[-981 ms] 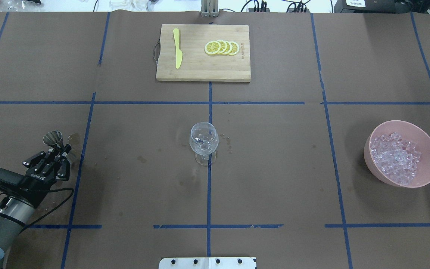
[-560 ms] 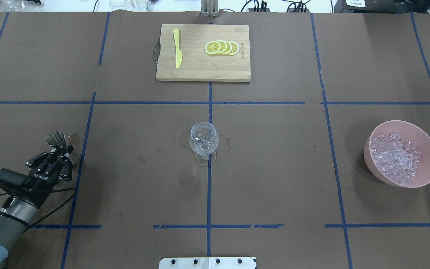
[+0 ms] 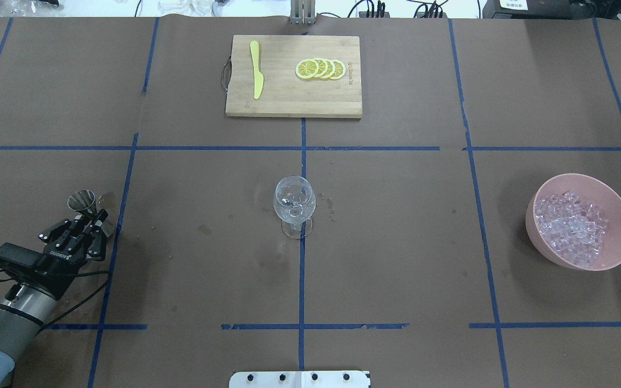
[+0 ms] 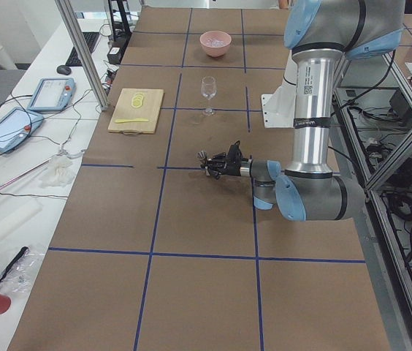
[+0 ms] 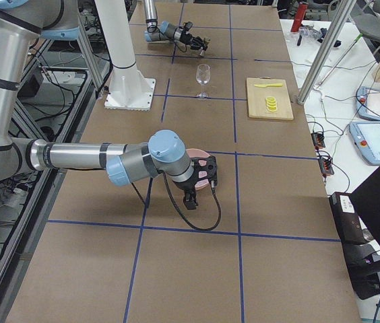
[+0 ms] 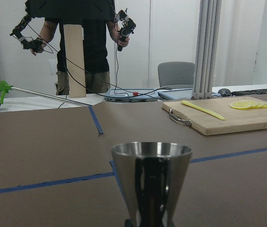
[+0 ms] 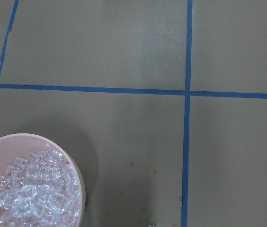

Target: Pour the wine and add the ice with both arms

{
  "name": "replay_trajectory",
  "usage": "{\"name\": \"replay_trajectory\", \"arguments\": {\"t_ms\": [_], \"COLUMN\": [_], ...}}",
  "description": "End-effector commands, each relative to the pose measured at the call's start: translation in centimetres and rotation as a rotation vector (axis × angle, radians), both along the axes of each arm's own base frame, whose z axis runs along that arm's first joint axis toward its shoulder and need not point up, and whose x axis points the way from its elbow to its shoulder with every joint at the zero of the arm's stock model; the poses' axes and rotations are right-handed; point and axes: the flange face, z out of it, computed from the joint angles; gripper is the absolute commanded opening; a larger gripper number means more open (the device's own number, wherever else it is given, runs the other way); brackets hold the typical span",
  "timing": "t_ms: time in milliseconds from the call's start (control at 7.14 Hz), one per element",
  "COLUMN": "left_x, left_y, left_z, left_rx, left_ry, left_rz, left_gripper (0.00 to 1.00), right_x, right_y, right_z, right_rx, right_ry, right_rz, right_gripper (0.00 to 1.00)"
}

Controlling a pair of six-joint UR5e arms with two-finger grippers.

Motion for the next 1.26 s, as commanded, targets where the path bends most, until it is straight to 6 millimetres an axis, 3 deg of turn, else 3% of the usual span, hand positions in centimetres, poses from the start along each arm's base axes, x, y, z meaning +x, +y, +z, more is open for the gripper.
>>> {"name": "replay_trajectory", "arguments": {"t_ms": [0,420,560,700,1121], "left_x": [-0.1,-0.2,-0.2,-0.4,-2.2], "left_y": [0.0,0.0,0.0,-0.1,-0.4], "left_z": [0.0,0.1,0.0,-0.5,-2.6], "left_rx": [-0.003,-0.003,-0.003,0.0,0.004], "left_ry": [0.006,0.008,0.011,0.032,0.112], "left_rz": [-0.02,-0.02,-0.02,-0.024,-0.147], "left_gripper": [0.39,0.45,0.66,1.0,1.0], "right_x": [0.0,0.0,0.0,0.0,0.0], "right_y": [0.0,-0.1,-0.1,-0.1,-0.2], "right_z": [-0.1,-0.2,-0.2,-0.2,-0.3], "right_rx": [0.002,0.004,0.005,0.005,0.006], "right_ry": [0.0,0.0,0.001,0.0,0.0], "right_rz": [0.0,0.0,-0.001,0.0,0.001], "right_gripper": [1.0,1.0,1.0,1.0,1.0]}}
